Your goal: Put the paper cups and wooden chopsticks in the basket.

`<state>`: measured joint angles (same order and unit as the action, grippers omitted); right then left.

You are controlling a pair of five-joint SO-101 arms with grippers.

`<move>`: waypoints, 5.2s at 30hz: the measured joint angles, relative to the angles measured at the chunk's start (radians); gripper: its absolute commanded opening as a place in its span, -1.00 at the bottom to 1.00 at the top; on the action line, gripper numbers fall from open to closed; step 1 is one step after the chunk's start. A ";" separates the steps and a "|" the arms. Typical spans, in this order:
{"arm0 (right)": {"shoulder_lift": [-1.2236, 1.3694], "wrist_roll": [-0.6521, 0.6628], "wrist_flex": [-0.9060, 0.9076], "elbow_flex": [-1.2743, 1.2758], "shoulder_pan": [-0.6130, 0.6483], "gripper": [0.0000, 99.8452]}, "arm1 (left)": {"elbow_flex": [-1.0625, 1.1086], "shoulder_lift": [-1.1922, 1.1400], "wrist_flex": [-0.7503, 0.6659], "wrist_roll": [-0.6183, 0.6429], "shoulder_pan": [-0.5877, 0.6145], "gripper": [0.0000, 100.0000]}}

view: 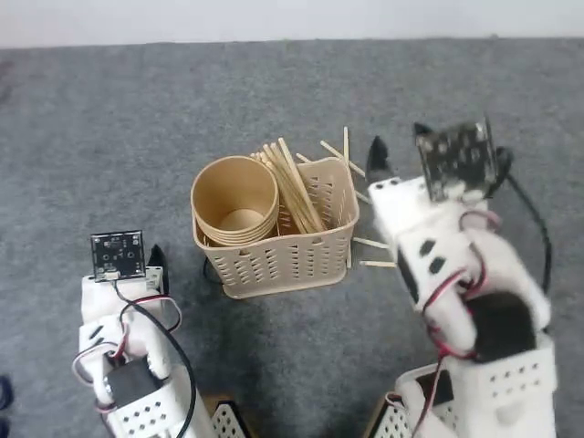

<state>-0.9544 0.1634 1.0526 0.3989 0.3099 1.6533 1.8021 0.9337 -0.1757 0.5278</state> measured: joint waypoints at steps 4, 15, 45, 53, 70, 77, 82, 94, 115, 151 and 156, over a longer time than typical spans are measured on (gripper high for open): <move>0.155 0.104 0.169 -0.233 -0.060 -0.67 | 0.000 0.000 0.000 0.000 0.000 -0.59; 0.542 0.381 0.482 -0.600 -0.166 -0.67 | 0.000 0.000 0.000 0.000 0.000 -0.59; 1.481 0.546 0.278 -0.605 -0.247 -0.67 | 0.009 0.000 0.000 0.000 0.000 -0.59; 1.516 0.546 0.230 -0.605 -0.245 -0.67 | 0.009 0.000 0.000 0.000 0.000 -0.59; 1.550 0.583 0.213 -0.606 -0.249 -0.99 | 0.009 0.000 -0.003 0.000 0.000 -0.59; 1.544 0.583 0.233 -0.690 -0.252 -0.99 | 0.009 0.000 -0.003 0.000 0.000 -0.59; 1.432 0.537 0.324 -0.833 -0.258 -0.99 | 0.009 0.000 -0.003 0.000 0.000 -0.59; 1.037 0.341 0.381 -0.896 -0.140 -0.99 | 0.009 0.000 -0.003 0.000 0.000 -0.59; 0.508 -0.180 0.468 -0.850 0.081 -0.99 | 0.009 0.000 -0.003 0.000 0.000 -0.59; -0.057 -0.180 -0.334 0.482 0.265 -0.64 | 0.009 0.000 -0.003 0.000 0.000 -0.59; -0.057 -0.180 -0.334 0.482 0.265 -0.69 | 0.009 0.000 -0.003 0.000 0.000 -0.59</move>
<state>-1.0111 -0.0161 0.7181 0.8807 0.5754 1.6625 1.8021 0.9306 -0.1757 0.5278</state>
